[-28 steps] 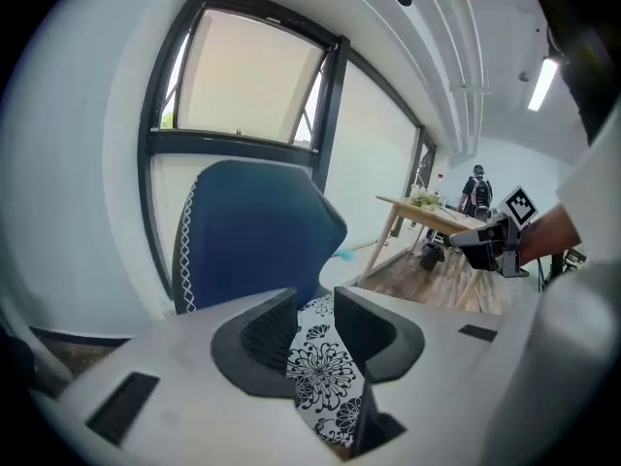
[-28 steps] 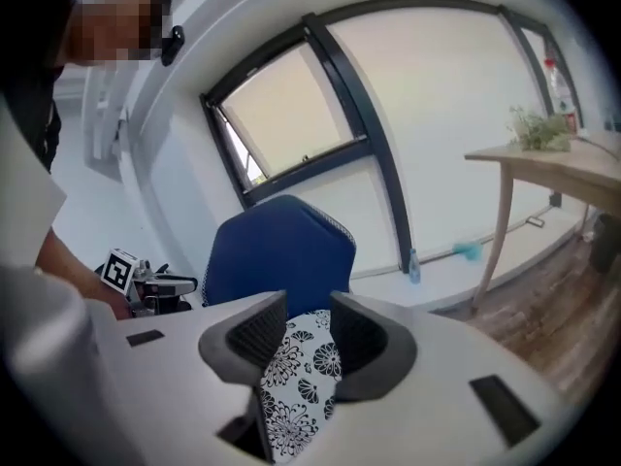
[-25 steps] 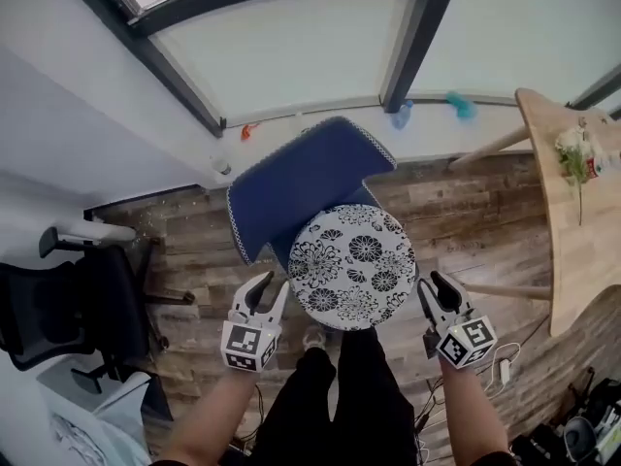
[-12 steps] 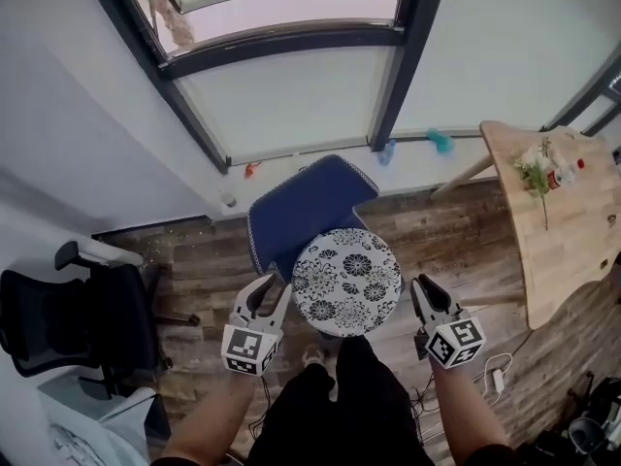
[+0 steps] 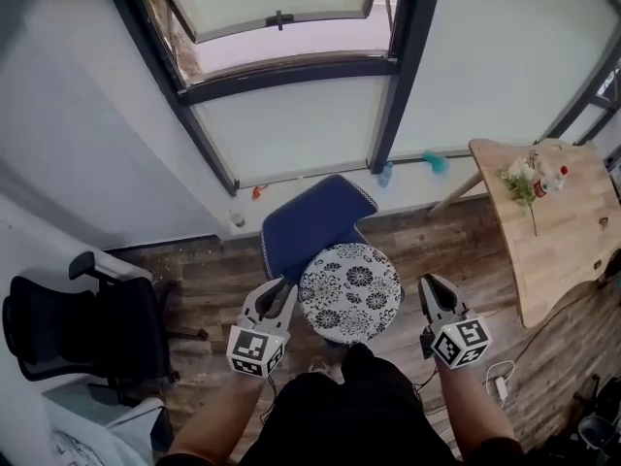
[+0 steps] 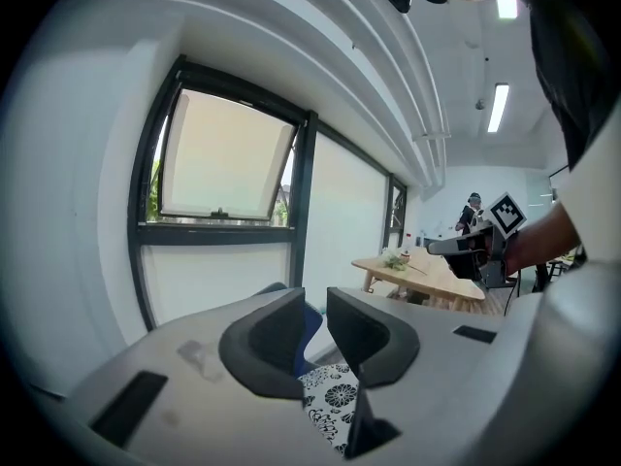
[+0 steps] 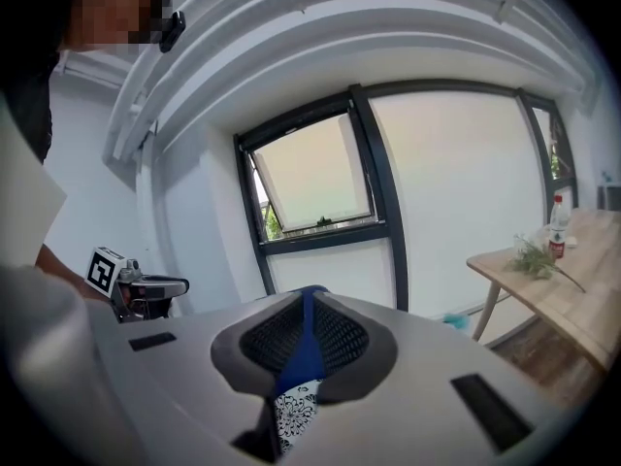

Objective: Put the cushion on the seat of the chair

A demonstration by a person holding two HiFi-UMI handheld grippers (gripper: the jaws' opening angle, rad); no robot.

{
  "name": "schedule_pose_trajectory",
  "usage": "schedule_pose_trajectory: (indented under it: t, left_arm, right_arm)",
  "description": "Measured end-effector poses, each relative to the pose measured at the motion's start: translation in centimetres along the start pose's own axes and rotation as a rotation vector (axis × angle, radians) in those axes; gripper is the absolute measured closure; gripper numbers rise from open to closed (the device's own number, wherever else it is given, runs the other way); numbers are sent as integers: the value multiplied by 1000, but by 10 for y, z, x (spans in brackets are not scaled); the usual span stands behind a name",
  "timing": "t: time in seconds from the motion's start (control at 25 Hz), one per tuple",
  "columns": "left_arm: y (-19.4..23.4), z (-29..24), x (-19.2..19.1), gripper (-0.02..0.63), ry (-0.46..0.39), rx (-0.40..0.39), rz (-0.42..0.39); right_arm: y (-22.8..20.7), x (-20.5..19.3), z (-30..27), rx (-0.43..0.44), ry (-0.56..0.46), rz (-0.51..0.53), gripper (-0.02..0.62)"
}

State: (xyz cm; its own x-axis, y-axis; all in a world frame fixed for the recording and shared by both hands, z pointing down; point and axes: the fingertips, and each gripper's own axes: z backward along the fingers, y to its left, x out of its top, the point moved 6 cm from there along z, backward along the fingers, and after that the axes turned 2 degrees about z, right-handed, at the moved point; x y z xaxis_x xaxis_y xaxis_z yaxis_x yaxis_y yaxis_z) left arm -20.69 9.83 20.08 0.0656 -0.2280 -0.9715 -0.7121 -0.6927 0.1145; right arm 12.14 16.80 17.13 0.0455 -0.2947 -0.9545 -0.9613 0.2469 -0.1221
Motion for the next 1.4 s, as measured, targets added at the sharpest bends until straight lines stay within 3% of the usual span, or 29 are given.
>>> schedule_pose_trajectory:
  t: [0.32, 0.72, 1.16, 1.4]
  left_arm:
    - [-7, 13, 30, 556, -64, -16, -15]
    - [-6, 10, 50, 598, -87, 6, -61]
    - [-14, -3, 59, 598, -107, -1, -78]
    - [-14, -7, 60, 598, -108, 1, -71]
  right_arm:
    - [10, 26, 10, 1, -71, 28, 557]
    - [14, 34, 7, 11, -75, 79, 571]
    - [1, 39, 5, 5, -80, 66, 571]
    - [1, 43, 7, -6, -91, 122, 571]
